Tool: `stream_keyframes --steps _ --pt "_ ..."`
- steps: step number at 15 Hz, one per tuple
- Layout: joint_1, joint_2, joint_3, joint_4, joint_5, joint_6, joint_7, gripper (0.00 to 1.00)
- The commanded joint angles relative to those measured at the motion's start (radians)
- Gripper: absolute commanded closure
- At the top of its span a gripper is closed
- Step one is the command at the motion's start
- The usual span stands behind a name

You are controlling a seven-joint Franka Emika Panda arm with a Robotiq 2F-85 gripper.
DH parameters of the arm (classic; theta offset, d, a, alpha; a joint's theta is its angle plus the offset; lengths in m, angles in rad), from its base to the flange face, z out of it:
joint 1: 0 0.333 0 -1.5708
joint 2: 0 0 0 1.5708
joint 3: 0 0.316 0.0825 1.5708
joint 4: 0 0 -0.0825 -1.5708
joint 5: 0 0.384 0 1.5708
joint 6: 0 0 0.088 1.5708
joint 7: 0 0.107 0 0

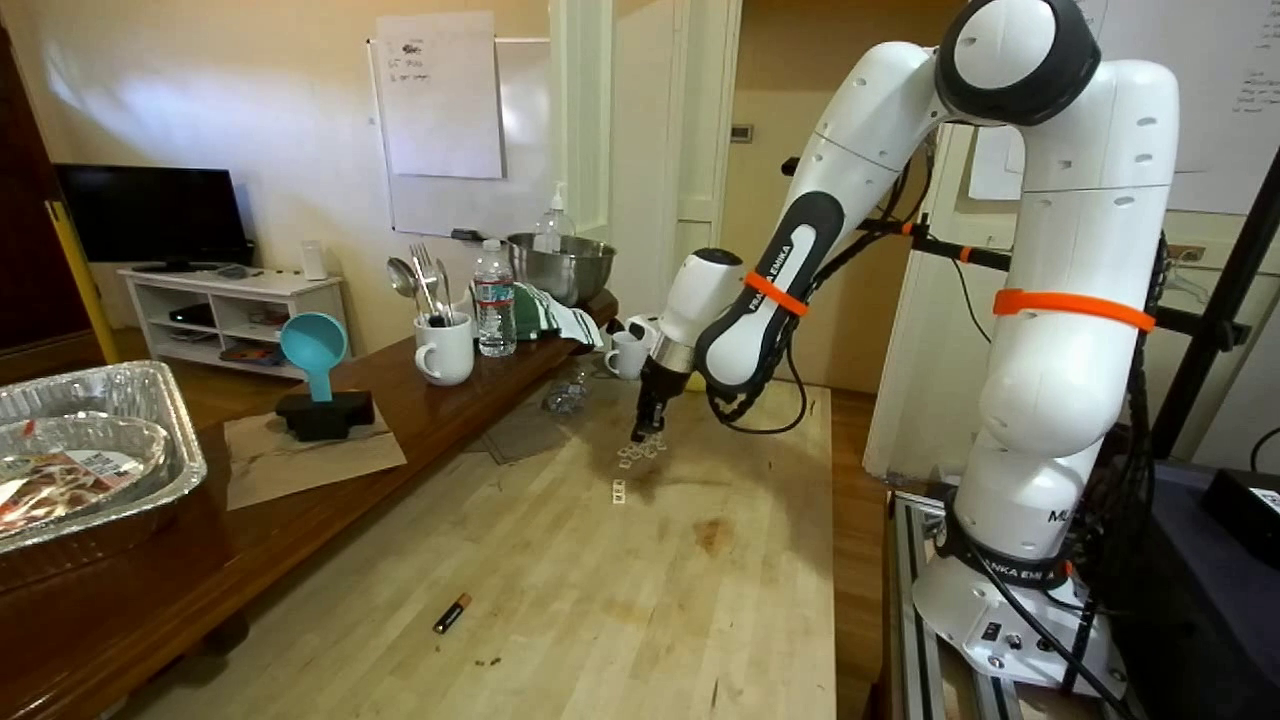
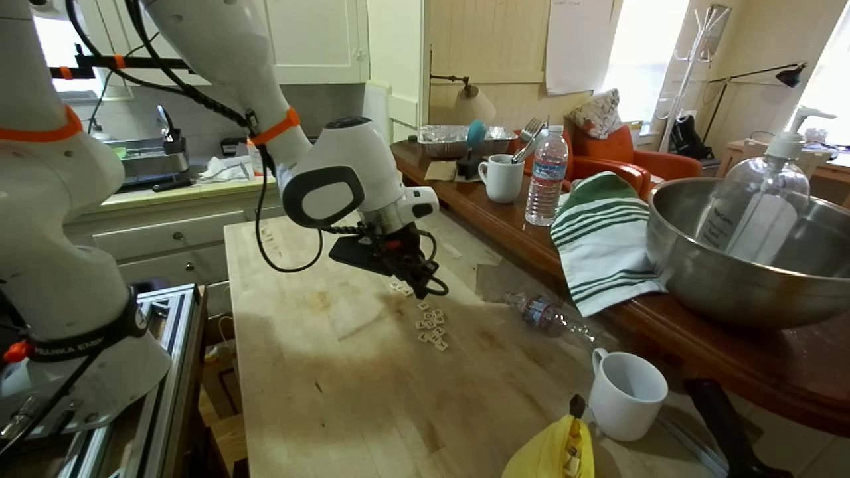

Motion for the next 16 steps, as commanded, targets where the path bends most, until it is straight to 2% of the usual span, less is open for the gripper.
stream_keyframes --steps 1,4,11,16 --pt "0.076 -0.055 -0.133 -0.004 -0.070 -0.070 0.172 1.00" --pt "0.106 -0.048 -0.191 0.015 -0.161 -0.121 0.321 1.00" --pt "0.138 0.018 -0.191 0.047 -0.221 -0.153 0.524 1.00" --pt "0.168 0.064 -0.223 0.077 -0.269 -0.152 0.642 1.00"
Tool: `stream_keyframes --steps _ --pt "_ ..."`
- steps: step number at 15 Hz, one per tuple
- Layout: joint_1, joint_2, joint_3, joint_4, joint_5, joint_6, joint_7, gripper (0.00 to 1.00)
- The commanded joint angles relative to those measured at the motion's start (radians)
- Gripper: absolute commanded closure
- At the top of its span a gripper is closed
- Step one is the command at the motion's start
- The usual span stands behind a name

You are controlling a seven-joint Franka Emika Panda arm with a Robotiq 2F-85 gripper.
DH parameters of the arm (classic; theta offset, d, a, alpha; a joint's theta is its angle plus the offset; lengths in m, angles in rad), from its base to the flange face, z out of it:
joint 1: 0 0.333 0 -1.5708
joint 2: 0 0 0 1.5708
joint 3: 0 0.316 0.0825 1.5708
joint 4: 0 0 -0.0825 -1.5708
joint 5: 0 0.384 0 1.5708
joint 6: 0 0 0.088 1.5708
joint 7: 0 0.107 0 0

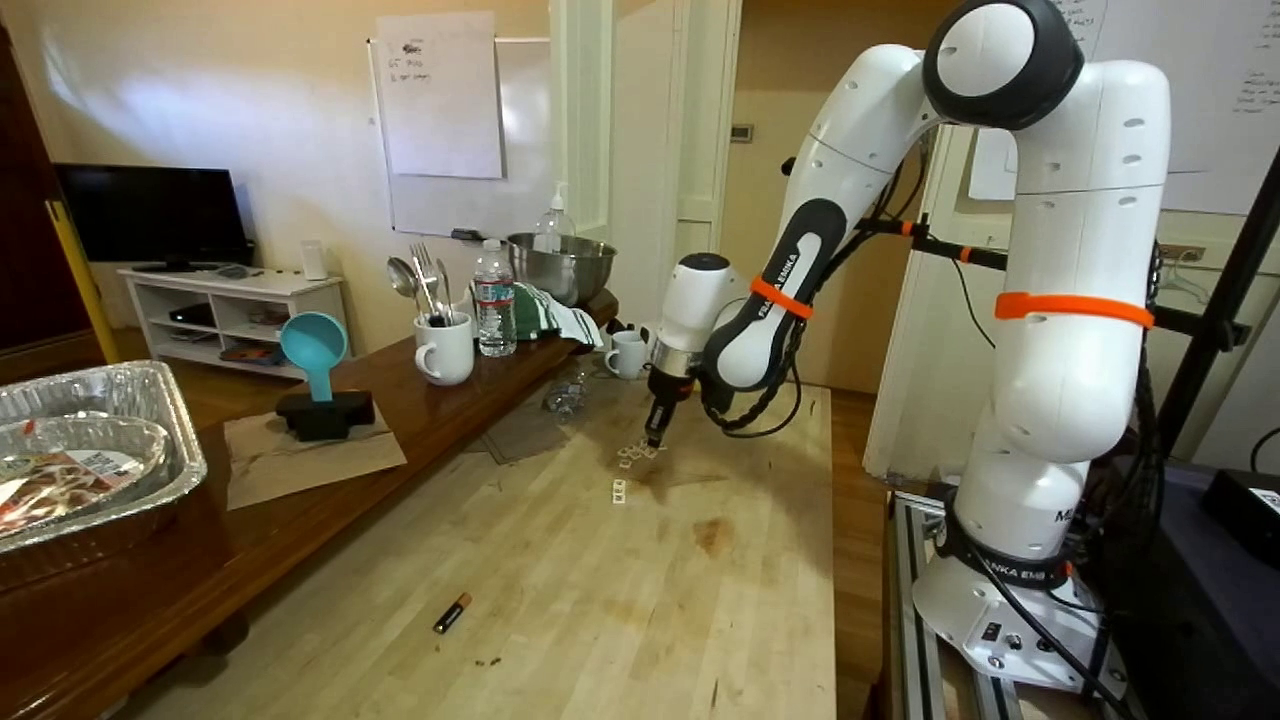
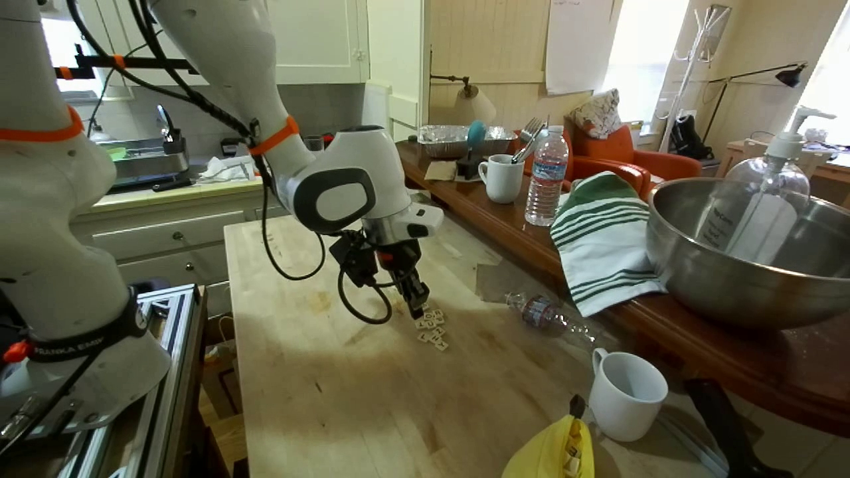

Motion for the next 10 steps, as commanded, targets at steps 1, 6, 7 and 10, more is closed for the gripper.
stream_keyframes --steps 1,6,7,10 --pt "0.039 0.043 -0.046 0.040 -0.063 -0.029 0.112 1.00" --pt "0.053 0.075 -0.049 0.049 -0.050 -0.024 0.134 1.00" --pt "0.055 0.082 -0.047 0.050 -0.049 -0.027 0.129 1.00" --pt "0.039 0.085 -0.013 0.040 -0.019 -0.025 0.067 1.00"
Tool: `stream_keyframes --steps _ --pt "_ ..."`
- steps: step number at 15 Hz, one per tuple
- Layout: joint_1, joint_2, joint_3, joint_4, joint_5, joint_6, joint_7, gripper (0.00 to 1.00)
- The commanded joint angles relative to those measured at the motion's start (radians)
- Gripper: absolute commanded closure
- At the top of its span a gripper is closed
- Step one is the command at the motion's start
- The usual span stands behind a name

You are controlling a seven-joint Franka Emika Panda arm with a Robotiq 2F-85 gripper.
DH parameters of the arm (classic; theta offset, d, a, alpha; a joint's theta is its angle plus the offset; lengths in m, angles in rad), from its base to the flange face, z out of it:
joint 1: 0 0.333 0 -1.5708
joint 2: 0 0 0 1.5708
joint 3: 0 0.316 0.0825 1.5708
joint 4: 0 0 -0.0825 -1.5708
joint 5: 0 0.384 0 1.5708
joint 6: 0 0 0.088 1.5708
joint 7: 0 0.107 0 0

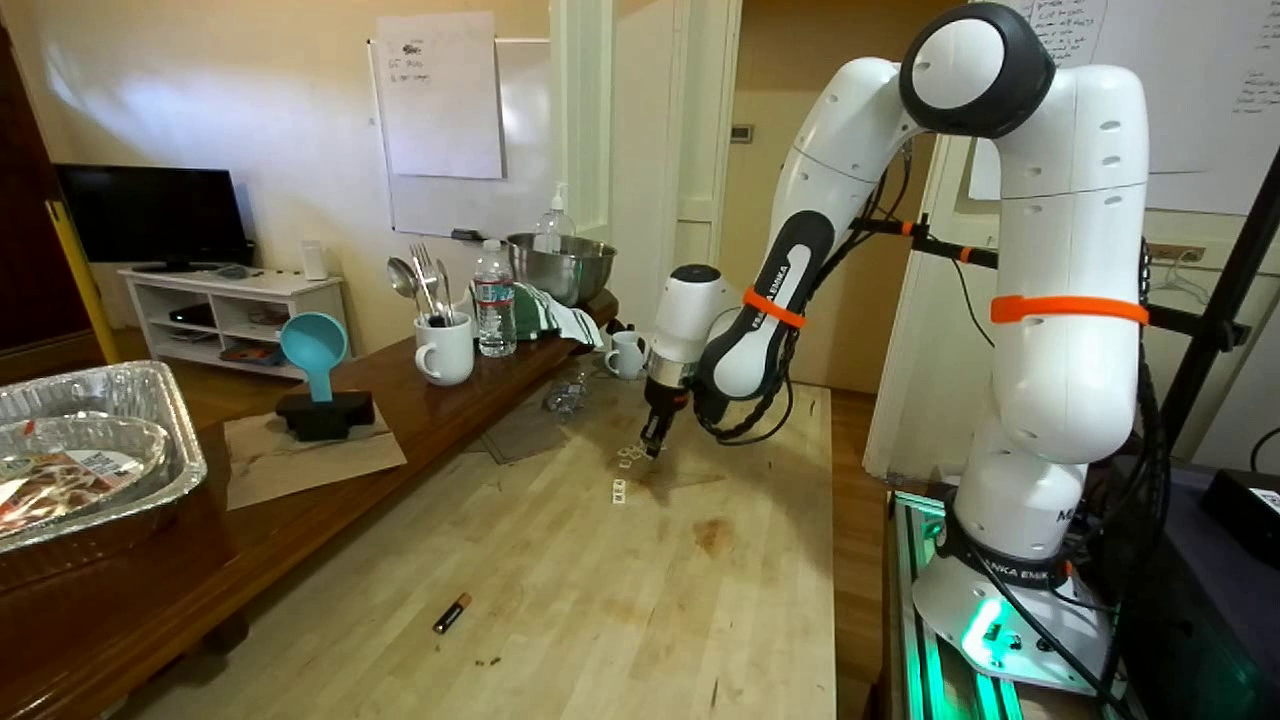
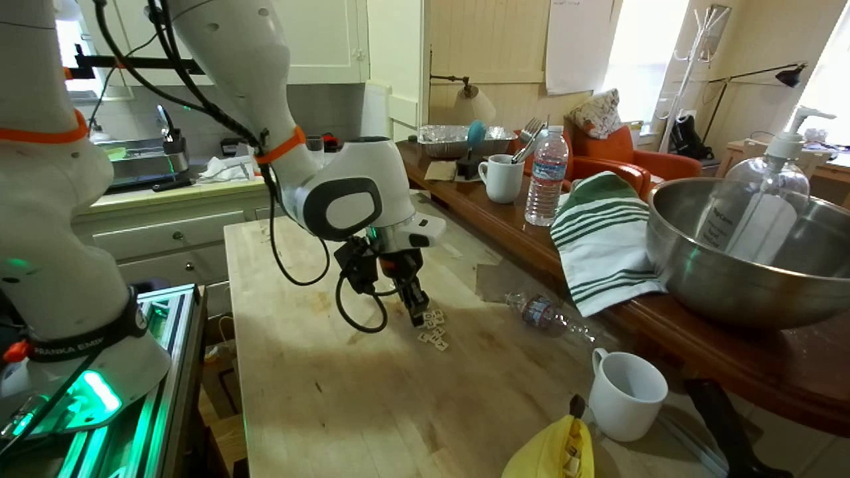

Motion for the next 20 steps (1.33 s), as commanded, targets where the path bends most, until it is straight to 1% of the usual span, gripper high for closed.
stream_keyframes --steps 1,2,4,5,8,11,15,20 --pt "0.030 0.031 0.018 -0.009 0.119 -0.010 -0.155 1.00" --pt "0.027 0.030 0.026 -0.009 0.136 -0.009 -0.199 1.00" --pt "-0.008 0.033 0.093 -0.020 0.239 -0.008 -0.374 1.00" --pt "-0.016 0.026 0.112 -0.021 0.268 -0.014 -0.445 1.00" --pt "-0.037 0.015 0.152 -0.016 0.311 -0.039 -0.630 1.00" --pt "-0.051 0.006 0.159 -0.014 0.304 -0.076 -0.777 1.00" --pt "-0.040 -0.012 0.138 -0.019 0.290 -0.119 -0.946 1.00" --pt "-0.027 -0.026 0.123 -0.032 0.284 -0.140 -1.138 1.00"
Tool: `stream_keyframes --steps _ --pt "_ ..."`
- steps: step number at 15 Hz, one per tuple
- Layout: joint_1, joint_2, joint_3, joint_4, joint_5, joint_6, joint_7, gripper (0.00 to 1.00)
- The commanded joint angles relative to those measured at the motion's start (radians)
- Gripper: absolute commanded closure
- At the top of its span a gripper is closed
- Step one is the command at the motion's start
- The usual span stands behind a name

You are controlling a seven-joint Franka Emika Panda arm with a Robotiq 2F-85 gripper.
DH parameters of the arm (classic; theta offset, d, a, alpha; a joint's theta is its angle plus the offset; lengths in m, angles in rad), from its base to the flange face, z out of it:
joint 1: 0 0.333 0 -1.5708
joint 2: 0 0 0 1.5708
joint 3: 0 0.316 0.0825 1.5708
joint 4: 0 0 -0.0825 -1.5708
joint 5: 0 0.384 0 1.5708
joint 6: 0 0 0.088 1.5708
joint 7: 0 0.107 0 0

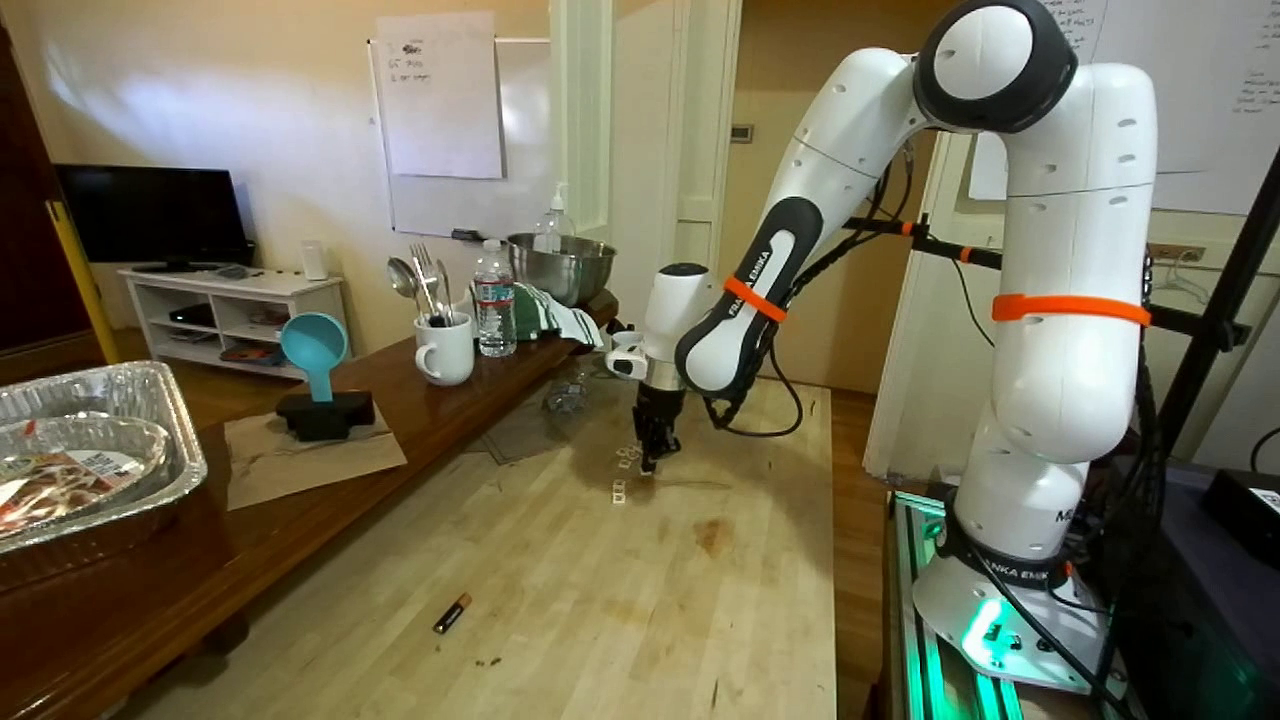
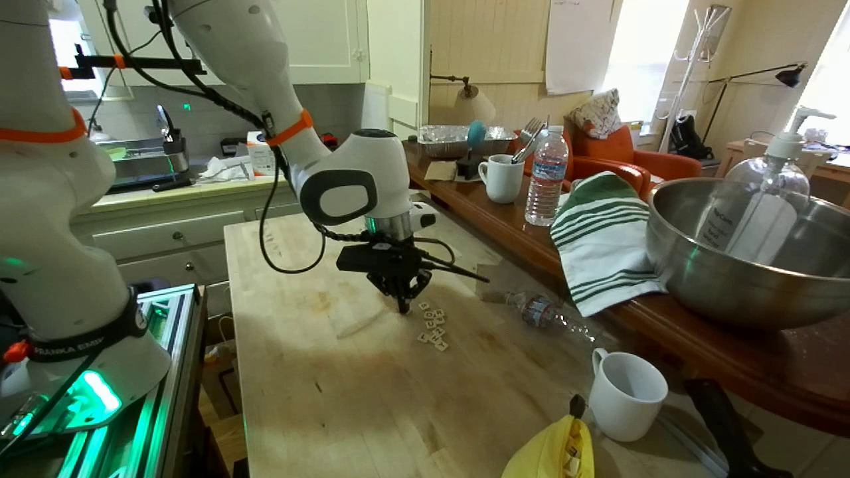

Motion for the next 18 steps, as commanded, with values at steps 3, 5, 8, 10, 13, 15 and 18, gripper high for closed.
stream_keyframes --steps 3,5,8,10,13,15,18 --pt "0.015 -0.010 -0.029 -0.033 -0.010 -0.048 -0.199 1.00" --pt "0.022 -0.017 -0.041 -0.039 -0.021 -0.052 -0.240 1.00" --pt "0.033 -0.030 -0.056 -0.039 -0.005 -0.047 -0.237 1.00" --pt "0.024 -0.049 -0.043 -0.041 0.055 -0.058 -0.247 1.00" --pt "0.020 -0.076 -0.031 -0.047 0.131 -0.073 -0.249 1.00" --pt "0.029 -0.086 -0.041 -0.045 0.159 -0.084 -0.224 1.00" --pt "0.059 -0.085 -0.092 -0.035 0.094 -0.075 -0.072 1.00"
